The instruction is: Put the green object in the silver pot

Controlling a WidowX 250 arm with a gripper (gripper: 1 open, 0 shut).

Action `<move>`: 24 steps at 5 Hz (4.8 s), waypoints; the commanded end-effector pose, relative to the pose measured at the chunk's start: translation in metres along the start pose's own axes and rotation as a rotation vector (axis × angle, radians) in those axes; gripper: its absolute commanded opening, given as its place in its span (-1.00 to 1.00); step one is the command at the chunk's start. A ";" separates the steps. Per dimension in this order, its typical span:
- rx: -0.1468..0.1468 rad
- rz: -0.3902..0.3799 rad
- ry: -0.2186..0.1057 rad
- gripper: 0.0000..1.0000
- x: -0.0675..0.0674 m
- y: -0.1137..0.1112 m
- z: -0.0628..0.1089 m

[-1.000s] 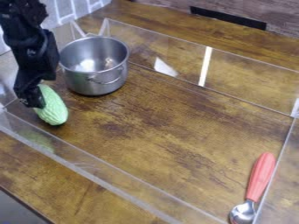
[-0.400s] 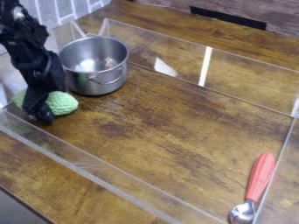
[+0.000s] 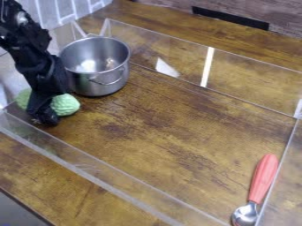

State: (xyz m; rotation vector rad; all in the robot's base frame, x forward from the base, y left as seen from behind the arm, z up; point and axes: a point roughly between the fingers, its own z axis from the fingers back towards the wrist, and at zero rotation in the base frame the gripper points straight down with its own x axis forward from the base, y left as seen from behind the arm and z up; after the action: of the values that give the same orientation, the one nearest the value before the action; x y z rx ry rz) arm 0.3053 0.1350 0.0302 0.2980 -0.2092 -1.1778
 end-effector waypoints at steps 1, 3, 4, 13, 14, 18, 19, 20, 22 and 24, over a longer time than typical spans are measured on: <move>0.010 0.022 -0.001 1.00 -0.005 0.007 0.002; 0.009 0.028 -0.008 -1.00 -0.003 0.010 -0.001; 0.009 0.030 -0.012 -1.00 -0.002 0.012 -0.002; -0.006 0.074 -0.095 -1.00 0.012 0.023 -0.021; -0.007 0.078 -0.105 -1.00 0.014 0.024 -0.023; -0.014 0.102 -0.146 -1.00 0.020 0.029 -0.030; -0.019 0.108 -0.153 -1.00 0.023 0.032 -0.028; -0.025 0.115 -0.159 -1.00 0.025 0.034 -0.027; -0.037 0.119 -0.146 -1.00 0.029 0.044 -0.010; -0.056 0.115 -0.122 -1.00 0.033 0.054 0.010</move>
State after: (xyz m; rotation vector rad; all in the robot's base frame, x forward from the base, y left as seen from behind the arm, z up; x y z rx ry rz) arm 0.3491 0.1239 0.0322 0.1047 -0.2499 -1.0716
